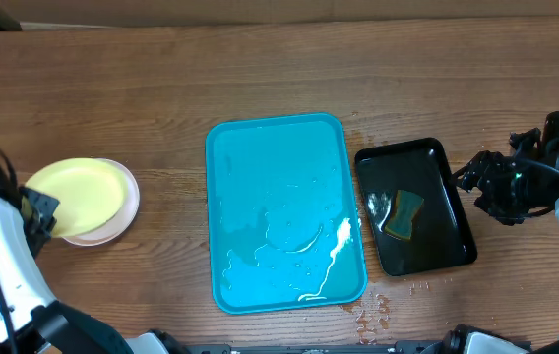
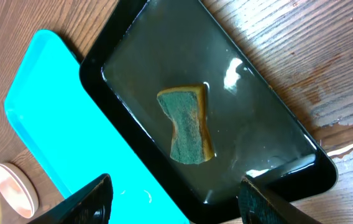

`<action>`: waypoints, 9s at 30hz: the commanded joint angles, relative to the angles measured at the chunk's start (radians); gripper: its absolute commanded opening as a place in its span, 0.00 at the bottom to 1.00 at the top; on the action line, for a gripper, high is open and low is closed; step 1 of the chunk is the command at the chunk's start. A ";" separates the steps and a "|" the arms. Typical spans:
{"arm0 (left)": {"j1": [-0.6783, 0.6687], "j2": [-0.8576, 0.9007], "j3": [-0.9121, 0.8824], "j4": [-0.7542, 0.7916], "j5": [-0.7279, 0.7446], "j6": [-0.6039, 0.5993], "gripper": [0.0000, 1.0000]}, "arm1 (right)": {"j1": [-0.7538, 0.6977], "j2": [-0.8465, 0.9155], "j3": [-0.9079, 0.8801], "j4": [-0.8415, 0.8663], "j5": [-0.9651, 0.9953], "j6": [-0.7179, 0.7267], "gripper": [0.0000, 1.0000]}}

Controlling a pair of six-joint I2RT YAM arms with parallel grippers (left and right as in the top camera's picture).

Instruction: Clean dirty plates on tray and stack at the side

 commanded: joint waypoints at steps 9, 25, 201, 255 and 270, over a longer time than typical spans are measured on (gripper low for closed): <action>0.042 -0.003 0.019 0.085 0.407 0.248 0.56 | -0.003 -0.047 0.014 -0.008 -0.129 -0.099 0.73; -0.286 -0.331 0.408 -0.296 0.494 0.507 0.52 | 0.286 -0.510 0.032 -0.050 -0.215 -0.168 1.00; -0.698 -1.500 -1.225 1.015 0.397 0.496 1.00 | 0.389 -1.372 -1.176 1.187 0.059 -0.399 1.00; -0.698 -1.500 -1.225 1.015 0.397 0.496 1.00 | 0.389 -1.372 -1.176 1.187 0.059 -0.399 1.00; -0.698 -1.500 -1.225 1.015 0.397 0.496 1.00 | 0.389 -1.372 -1.176 1.187 0.059 -0.399 1.00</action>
